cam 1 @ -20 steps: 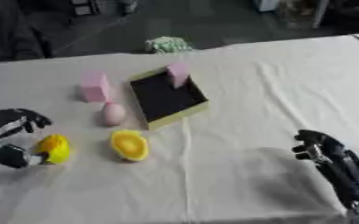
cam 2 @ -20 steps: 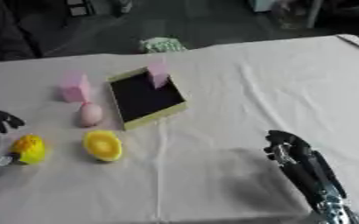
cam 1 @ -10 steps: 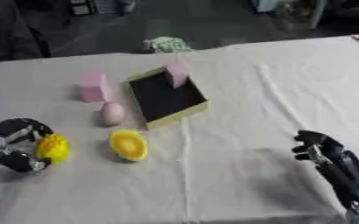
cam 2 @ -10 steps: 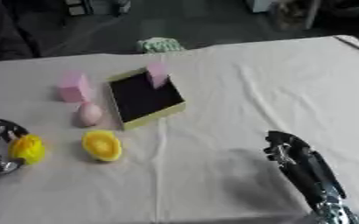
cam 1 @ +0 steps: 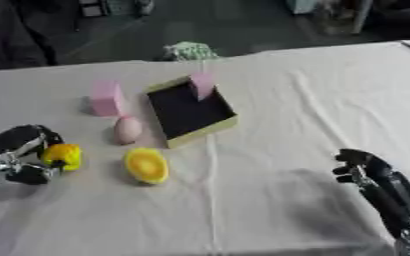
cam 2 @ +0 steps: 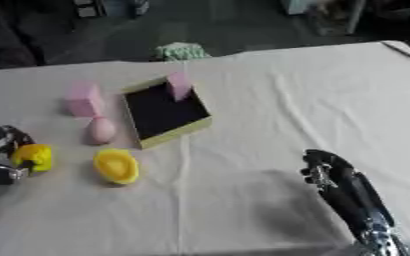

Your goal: Pick up objects on the table and place them in the box.

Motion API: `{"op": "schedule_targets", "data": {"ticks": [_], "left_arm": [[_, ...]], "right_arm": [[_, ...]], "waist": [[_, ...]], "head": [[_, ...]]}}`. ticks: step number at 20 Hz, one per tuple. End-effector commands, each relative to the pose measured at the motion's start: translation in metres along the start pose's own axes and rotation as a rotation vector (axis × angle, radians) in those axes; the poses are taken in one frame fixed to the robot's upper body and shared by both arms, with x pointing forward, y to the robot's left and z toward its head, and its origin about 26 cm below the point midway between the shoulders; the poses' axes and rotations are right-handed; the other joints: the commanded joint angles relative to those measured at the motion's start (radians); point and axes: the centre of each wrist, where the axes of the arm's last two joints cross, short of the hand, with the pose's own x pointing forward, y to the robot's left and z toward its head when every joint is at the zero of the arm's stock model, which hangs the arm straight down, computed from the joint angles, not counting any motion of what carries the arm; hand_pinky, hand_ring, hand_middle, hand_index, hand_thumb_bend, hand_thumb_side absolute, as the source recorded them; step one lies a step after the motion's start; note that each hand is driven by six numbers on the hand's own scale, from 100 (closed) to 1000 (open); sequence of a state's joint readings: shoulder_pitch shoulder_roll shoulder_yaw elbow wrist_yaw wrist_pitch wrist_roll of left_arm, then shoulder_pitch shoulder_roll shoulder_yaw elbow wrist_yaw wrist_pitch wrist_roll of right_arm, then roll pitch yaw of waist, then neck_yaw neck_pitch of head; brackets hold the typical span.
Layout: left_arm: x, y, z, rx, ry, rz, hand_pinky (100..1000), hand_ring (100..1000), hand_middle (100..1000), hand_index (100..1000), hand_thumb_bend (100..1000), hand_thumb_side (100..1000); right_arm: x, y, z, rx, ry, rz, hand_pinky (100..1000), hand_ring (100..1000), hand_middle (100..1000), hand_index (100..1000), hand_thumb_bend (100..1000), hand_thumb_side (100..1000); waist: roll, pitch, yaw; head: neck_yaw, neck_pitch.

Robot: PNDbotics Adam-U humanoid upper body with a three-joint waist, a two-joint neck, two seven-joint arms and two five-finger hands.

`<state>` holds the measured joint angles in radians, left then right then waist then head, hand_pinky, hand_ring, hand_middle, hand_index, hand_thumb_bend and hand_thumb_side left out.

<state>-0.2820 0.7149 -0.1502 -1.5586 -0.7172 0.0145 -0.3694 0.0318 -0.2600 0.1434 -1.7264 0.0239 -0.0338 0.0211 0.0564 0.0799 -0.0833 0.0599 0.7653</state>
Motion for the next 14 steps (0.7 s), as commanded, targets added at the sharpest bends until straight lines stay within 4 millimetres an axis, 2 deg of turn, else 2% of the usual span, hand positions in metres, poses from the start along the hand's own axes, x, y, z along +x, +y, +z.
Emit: {"op": "schedule_targets", "data": {"ticks": [1, 4, 8, 14], "left_arm": [[0.012, 0.048, 0.001, 0.103, -0.06, -0.062, 658, 517, 498, 654, 107, 130], [0.029, 0.071, -0.013, 0.13, -0.121, -0.077, 664, 526, 503, 657, 131, 125], [0.059, 0.09, -0.049, 0.118, -0.211, -0.094, 665, 529, 505, 659, 137, 128], [0.097, 0.09, -0.099, 0.125, -0.284, -0.117, 669, 536, 514, 671, 181, 141]], "right_arm": [[0.006, -0.004, -0.002, 0.013, -0.021, 0.021, 677, 682, 725, 798, 100, 624], [0.005, -0.003, -0.002, 0.018, -0.02, 0.02, 677, 682, 725, 798, 100, 622], [0.006, -0.001, -0.003, 0.028, -0.023, 0.013, 678, 682, 725, 798, 100, 620], [0.008, 0.003, -0.005, 0.042, -0.031, -0.003, 678, 682, 725, 798, 100, 630]], "waist": [[-0.001, -0.012, 0.0], [-0.003, -0.015, -0.005], [-0.013, -0.016, -0.02], [-0.028, -0.009, -0.05]], "head": [[0.0, 0.005], [0.002, 0.005], [0.009, 0.005], [0.016, 0.005]]}}
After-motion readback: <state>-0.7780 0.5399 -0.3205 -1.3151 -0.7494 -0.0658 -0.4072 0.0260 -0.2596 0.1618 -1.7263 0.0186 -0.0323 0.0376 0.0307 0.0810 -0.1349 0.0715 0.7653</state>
